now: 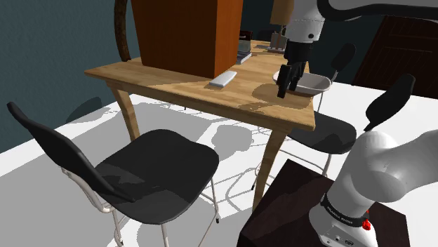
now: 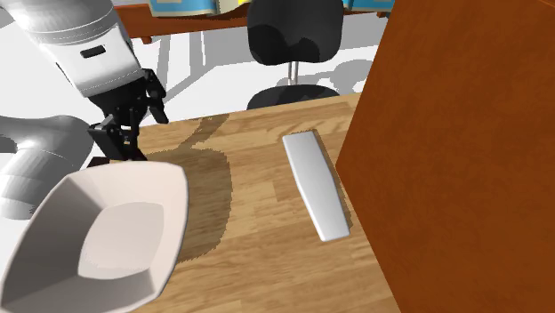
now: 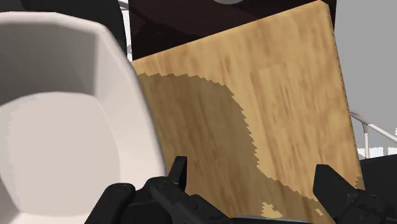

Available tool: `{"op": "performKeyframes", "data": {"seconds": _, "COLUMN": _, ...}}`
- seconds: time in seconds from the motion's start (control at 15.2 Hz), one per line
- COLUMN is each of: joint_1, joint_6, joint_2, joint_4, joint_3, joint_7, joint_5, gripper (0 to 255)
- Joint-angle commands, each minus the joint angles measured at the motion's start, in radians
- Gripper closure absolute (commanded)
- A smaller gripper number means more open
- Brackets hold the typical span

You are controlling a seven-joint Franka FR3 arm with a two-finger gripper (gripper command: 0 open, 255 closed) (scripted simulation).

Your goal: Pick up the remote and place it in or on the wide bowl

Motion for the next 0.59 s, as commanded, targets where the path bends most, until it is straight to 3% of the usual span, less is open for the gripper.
{"op": "performKeyframes", "data": {"seconds": 0.0, "joint_1": 0.000, "joint_6": 0.000, "joint_2": 0.000, "joint_4": 0.000, "joint_3": 0.000, "joint_7": 0.000, "joint_5": 0.000, "gripper": 0}}
{"op": "performKeyframes", "data": {"seconds": 0.53, "joint_1": -0.094, "joint_6": 0.092, "joint_2": 0.310, "joint_4": 0.221, "joint_3": 0.116, "joint_7": 0.411, "joint_5": 0.067, "gripper": 0}}
